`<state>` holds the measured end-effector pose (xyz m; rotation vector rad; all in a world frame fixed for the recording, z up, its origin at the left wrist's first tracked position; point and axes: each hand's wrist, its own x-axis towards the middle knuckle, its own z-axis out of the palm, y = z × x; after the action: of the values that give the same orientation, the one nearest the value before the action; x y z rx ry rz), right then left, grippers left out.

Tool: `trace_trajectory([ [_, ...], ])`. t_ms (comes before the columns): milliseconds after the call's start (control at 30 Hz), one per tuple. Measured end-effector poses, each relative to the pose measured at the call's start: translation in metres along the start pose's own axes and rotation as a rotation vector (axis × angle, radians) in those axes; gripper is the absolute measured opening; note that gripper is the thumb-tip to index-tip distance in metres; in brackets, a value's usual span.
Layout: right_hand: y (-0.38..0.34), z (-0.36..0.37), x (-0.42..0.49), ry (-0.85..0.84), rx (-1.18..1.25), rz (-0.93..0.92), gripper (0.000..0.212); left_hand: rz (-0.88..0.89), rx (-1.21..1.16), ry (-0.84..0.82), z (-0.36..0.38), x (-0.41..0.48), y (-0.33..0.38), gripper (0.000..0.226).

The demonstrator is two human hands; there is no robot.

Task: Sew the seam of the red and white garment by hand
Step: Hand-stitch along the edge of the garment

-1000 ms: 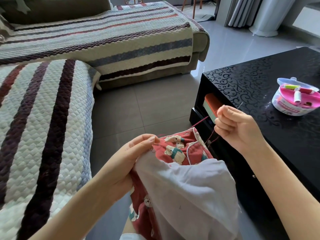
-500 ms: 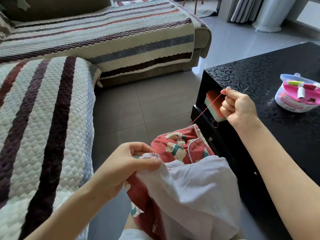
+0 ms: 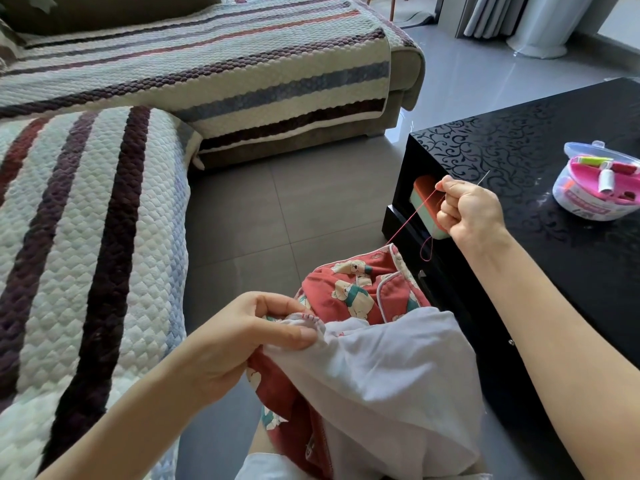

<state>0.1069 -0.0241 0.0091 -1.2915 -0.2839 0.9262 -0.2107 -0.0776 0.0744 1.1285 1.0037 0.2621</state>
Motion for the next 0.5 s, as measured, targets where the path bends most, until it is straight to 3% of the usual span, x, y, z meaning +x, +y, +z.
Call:
trace_trajectory([
  [100,0.008,0.008,-0.011,-0.014,-0.109,0.003,0.021,0.006,-0.027,-0.04,0.0,-0.001,0.002,0.012],
  [167,0.012,0.017,-0.039,-0.124,-0.3,-0.056,0.009,0.016,-0.056,-0.058,0.001,-0.002,0.002,0.014],
  [267,0.012,0.022,-0.097,-0.535,-0.51,-0.152,0.017,0.035,-0.129,-0.054,0.001,-0.001,0.003,0.012],
  [367,0.014,0.02,-0.136,-1.015,-0.546,-0.096,0.01,0.071,-0.141,-0.059,0.003,0.002,0.005,0.015],
  [500,0.015,0.011,-0.138,-1.151,-0.682,-0.077,0.005,0.129,-0.143,-0.07,0.006,0.005,0.007,0.016],
])
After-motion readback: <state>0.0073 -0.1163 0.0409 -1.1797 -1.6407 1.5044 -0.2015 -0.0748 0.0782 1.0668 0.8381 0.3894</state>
